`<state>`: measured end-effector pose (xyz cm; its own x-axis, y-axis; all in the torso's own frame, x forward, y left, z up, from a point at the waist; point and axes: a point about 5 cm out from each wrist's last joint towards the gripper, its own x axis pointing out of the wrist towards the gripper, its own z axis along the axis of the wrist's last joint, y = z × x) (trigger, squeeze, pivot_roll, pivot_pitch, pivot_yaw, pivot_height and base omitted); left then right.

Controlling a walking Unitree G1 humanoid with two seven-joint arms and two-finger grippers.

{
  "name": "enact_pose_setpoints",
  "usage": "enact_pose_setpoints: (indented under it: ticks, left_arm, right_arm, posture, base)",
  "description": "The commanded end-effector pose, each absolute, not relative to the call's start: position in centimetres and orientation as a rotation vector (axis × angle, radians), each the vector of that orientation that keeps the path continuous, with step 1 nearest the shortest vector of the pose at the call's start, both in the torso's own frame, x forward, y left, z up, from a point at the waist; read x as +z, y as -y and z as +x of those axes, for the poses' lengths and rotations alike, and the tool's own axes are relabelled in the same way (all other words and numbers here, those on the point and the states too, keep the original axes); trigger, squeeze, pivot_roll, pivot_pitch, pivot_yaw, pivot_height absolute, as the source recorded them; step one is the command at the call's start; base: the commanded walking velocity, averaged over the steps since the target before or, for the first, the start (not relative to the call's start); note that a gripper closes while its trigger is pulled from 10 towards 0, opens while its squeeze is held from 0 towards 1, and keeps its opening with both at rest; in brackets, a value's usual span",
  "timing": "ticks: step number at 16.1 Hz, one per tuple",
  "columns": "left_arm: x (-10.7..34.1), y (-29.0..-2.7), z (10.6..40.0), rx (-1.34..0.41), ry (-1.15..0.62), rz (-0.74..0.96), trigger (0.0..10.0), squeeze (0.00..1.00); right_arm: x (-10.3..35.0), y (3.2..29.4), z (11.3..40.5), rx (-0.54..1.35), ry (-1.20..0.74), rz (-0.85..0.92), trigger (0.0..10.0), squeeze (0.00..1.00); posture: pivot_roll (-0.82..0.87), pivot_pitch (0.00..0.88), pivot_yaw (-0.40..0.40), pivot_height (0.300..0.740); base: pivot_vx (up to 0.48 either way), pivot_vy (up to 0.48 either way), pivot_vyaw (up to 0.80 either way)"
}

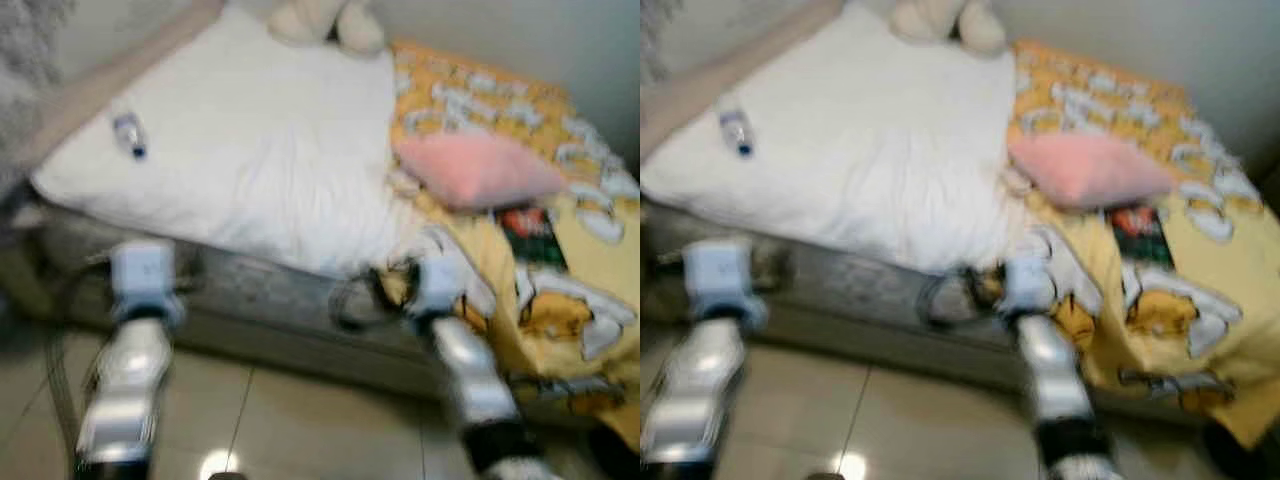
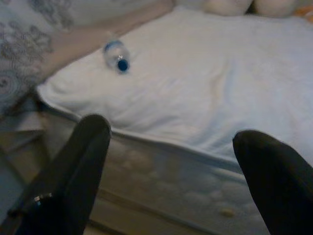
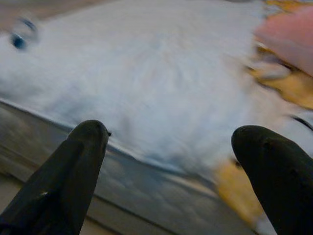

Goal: Clean up the room

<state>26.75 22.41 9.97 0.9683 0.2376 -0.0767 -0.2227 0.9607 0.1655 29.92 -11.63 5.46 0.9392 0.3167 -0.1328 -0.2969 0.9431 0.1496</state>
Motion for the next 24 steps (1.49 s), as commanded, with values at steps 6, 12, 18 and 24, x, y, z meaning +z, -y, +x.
enact_pose_setpoints:
  ticks: [6, 12, 18, 24]
  left_arm:
    - [10.3, -21.2, 27.3, 0.198, -0.092, 0.133, 10.0, 0.0]
    - [10.4, -20.9, 27.5, 0.185, -0.092, 0.128, 10.0, 0.0]
    - [10.6, -20.6, 27.9, 0.145, -0.091, 0.15, 10.0, 0.0]
    - [11.1, -20.0, 28.7, 0.098, -0.071, 0.169, 10.0, 0.0]
  right_arm:
    - [5.3, 13.6, 29.8, 0.273, -0.158, 0.103, 10.0, 0.58]
    - [5.1, 13.7, 29.6, 0.269, -0.158, 0.097, 10.0, 0.58]
    - [5.0, 13.8, 29.5, 0.264, -0.157, 0.102, 10.0, 0.58]
    - [5.0, 14.1, 29.2, 0.255, -0.144, 0.1, 10.0, 0.58]
  posture:
    - [0.23, 0.0, -0.154, 0.74]
    - [0.22, 0.0, -0.148, 0.74]
    - [0.22, 0.0, -0.136, 0.74]
    - [0.2, 0.0, -0.125, 0.74]
  base:
    - [0.436, 0.0, 0.0]
    - [0.333, 0.328, 0.0]
    - [0.163, 0.364, 0.0]
    - [0.0, 0.469, 0.0]
